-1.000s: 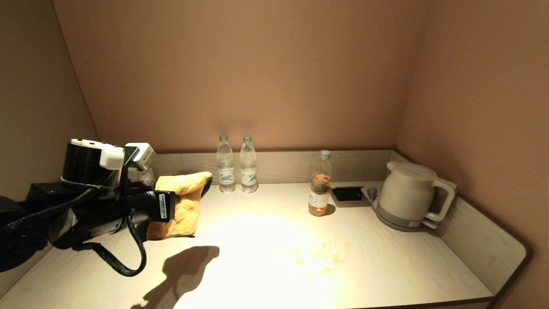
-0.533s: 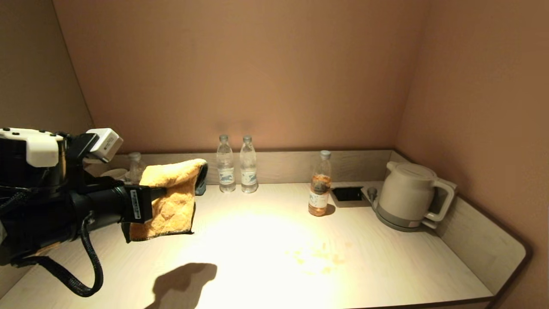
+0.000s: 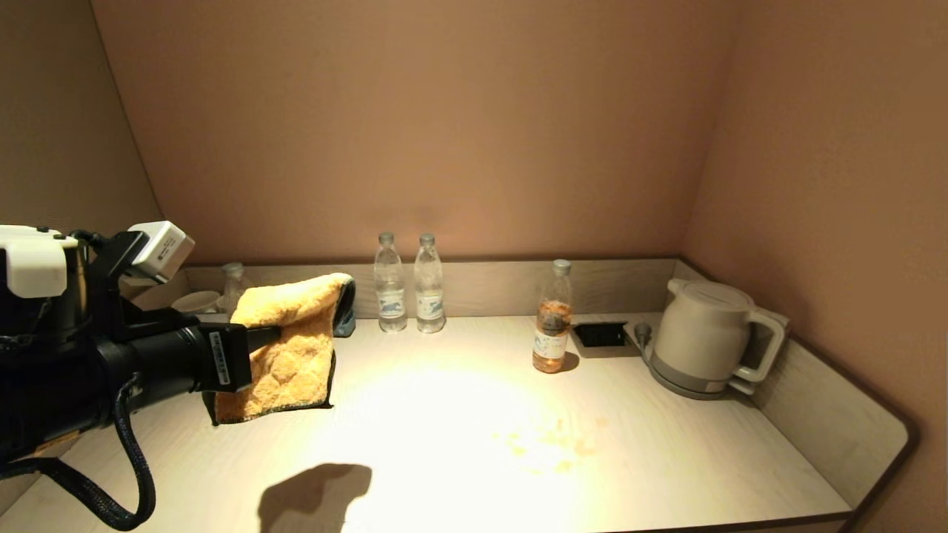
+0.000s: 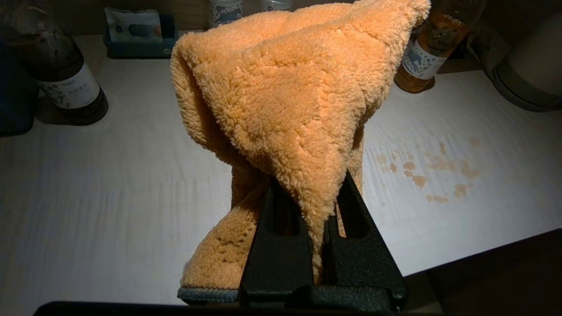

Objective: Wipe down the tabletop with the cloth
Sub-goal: Hand it to the other hand

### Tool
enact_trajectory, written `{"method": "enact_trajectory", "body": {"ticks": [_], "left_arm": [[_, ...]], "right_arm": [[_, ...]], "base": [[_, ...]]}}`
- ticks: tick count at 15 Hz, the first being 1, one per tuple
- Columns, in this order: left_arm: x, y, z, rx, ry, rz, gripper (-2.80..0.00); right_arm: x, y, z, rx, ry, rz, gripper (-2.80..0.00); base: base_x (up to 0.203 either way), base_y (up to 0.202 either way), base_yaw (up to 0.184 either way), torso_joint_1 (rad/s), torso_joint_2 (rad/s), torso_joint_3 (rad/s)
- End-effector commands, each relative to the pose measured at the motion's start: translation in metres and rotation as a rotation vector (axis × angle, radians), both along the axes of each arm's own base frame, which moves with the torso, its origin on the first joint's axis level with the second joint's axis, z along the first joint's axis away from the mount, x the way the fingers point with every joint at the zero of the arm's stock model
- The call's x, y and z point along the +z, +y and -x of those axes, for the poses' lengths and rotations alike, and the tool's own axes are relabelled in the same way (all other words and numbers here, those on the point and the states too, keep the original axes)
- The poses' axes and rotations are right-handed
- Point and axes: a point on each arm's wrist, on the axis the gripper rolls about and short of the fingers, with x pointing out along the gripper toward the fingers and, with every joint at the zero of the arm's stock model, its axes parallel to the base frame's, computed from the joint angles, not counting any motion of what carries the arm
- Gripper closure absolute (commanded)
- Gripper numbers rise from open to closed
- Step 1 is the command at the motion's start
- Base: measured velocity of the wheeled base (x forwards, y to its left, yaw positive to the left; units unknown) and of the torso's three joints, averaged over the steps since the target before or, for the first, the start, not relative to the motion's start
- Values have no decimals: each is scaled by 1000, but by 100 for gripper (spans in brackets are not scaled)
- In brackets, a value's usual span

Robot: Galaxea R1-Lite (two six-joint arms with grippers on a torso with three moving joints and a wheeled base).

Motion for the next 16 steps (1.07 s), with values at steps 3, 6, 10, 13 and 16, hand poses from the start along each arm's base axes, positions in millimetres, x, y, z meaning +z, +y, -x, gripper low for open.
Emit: {"method": "enact_trajectory", "body": {"ticks": [3, 6, 10, 13, 16], "left_arm": [[-7, -1, -1, -1, 18, -4, 0], [-8, -2, 0, -12, 28, 14, 0], [-6, -4, 1, -23, 25, 30, 0], [-5, -18, 7, -115, 25, 48, 0], [-12, -32, 9, -190, 52, 55, 0]], "right_arm": [[22, 0, 4, 12, 68, -21, 0], [48, 2, -11, 82, 143, -91, 0], [85, 7, -71, 271, 364, -260, 0], [98, 11, -124, 385, 493, -333, 0], [107, 22, -165, 508, 576, -360, 0]], "base": [[0, 0, 0, 0, 0, 0], [0, 0, 0, 0, 0, 0], [0, 0, 0, 0, 0, 0], [0, 0, 0, 0, 0, 0], [0, 0, 0, 0, 0, 0]]}}
